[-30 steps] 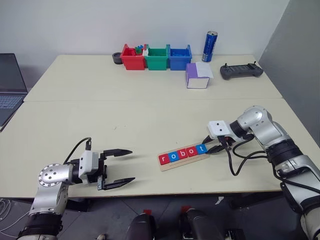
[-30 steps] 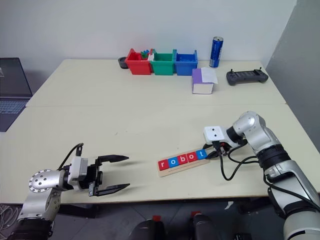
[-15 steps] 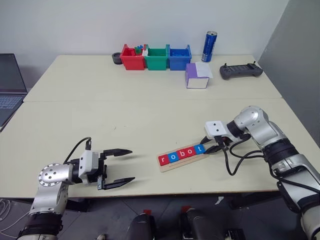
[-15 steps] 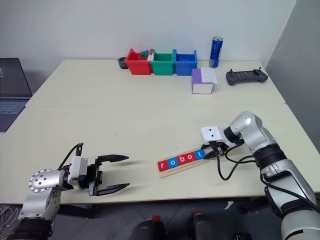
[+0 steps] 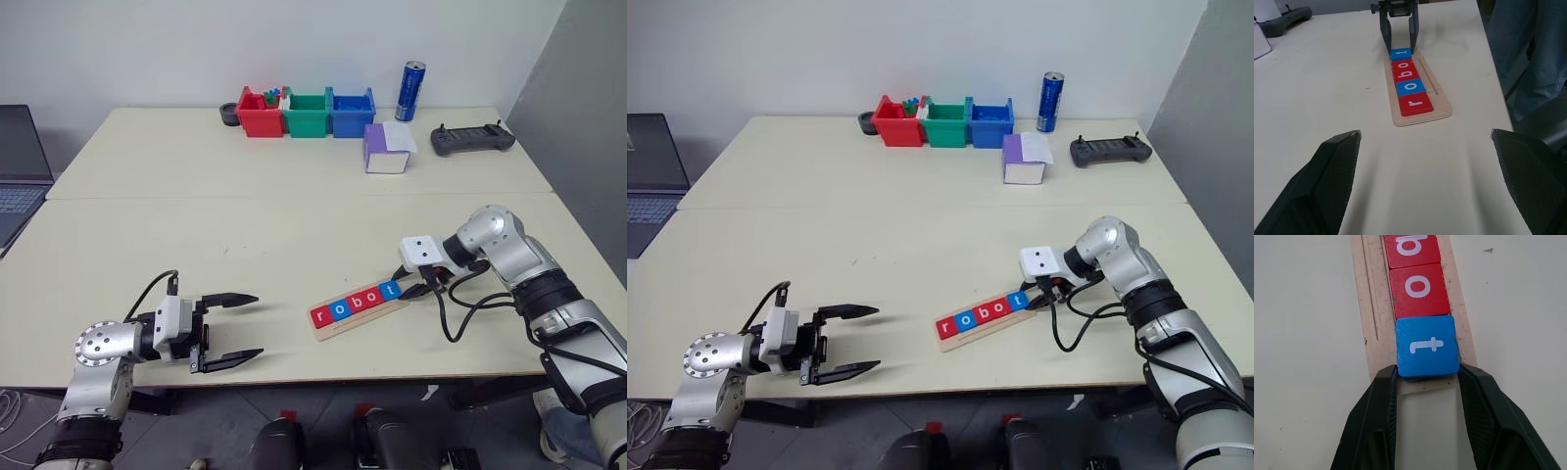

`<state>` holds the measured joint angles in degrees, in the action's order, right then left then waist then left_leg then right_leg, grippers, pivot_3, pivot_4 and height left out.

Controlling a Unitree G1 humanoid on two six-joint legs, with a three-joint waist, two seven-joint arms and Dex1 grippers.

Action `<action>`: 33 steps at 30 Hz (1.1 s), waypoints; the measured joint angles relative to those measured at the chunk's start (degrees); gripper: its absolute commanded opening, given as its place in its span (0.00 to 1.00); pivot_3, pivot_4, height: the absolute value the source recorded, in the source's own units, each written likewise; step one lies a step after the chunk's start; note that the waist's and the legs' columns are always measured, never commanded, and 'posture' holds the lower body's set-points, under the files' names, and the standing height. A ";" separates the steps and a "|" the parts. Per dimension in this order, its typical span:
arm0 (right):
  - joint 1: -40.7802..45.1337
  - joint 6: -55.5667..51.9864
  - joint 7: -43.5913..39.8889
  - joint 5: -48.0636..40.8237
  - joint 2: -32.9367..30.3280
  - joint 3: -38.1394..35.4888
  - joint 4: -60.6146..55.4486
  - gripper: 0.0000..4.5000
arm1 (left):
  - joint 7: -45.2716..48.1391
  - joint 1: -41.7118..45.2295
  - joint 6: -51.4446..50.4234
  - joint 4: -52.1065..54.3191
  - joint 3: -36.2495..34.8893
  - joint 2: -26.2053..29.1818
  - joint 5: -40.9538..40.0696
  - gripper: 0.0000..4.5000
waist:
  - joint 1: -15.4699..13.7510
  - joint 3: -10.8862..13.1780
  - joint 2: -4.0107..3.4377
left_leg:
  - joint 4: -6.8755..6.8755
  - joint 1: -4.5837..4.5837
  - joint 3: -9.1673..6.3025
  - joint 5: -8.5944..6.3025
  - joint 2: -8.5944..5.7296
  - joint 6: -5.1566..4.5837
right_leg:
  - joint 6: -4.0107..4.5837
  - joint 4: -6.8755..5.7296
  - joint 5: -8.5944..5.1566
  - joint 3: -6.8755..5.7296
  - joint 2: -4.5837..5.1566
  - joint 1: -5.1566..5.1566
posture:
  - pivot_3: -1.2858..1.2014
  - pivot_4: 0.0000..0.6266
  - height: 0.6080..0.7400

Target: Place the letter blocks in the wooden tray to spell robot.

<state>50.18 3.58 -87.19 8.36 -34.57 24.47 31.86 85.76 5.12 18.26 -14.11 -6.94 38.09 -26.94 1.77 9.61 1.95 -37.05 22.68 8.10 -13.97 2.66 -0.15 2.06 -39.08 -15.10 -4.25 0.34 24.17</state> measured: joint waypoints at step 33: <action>-7.40 -9.17 -0.16 -9.71 -5.51 -5.15 -15.00 0.99 | 0.00 0.62 -0.71 0.14 0.03 0.44 -0.02 1.00 | 0.10 0.01 -0.01 | 0.01 -0.01 -0.04 -0.02 0.02 -0.03 | 0.00 -0.01 -0.01 -0.03 -0.01 0.00 | 0.52 0.24 1.00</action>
<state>42.78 -5.59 -87.35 -1.35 -40.09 19.32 16.85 85.76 5.74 17.55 -13.98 -6.91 38.53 -26.96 1.86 9.62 1.95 -37.04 22.67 8.06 -13.99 2.68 -0.18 2.06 -39.09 -15.11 -4.28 0.33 24.17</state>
